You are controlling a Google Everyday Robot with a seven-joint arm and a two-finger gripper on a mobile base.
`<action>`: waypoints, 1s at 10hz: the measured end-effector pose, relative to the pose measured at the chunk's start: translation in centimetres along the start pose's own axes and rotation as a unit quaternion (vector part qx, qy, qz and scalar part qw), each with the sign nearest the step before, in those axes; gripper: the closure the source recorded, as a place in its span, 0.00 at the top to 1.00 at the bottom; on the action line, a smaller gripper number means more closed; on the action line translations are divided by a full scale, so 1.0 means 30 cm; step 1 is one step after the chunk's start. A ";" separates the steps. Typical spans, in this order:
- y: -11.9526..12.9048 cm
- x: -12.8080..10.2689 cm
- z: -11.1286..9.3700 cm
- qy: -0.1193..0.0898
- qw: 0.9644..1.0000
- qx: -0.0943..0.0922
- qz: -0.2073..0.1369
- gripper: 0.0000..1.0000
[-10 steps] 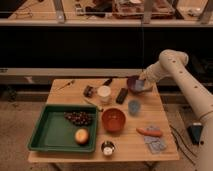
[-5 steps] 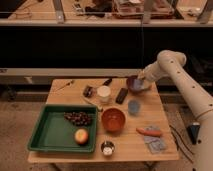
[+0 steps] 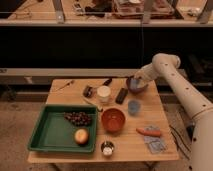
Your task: Wipe purple bowl with sponge
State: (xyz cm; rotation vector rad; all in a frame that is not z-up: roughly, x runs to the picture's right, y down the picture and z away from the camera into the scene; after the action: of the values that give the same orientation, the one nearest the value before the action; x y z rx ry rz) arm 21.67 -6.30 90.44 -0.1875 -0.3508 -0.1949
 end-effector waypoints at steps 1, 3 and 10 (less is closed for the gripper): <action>0.003 0.003 0.009 0.000 1.000 0.003 0.001 0.00; 0.008 0.023 0.022 0.001 1.000 0.009 0.004 0.00; -0.090 0.177 0.048 0.023 0.999 0.036 0.026 0.00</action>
State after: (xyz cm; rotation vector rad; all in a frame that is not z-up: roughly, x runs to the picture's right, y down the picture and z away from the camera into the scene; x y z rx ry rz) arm 25.51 -9.42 94.05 -0.1210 -0.3062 -0.1350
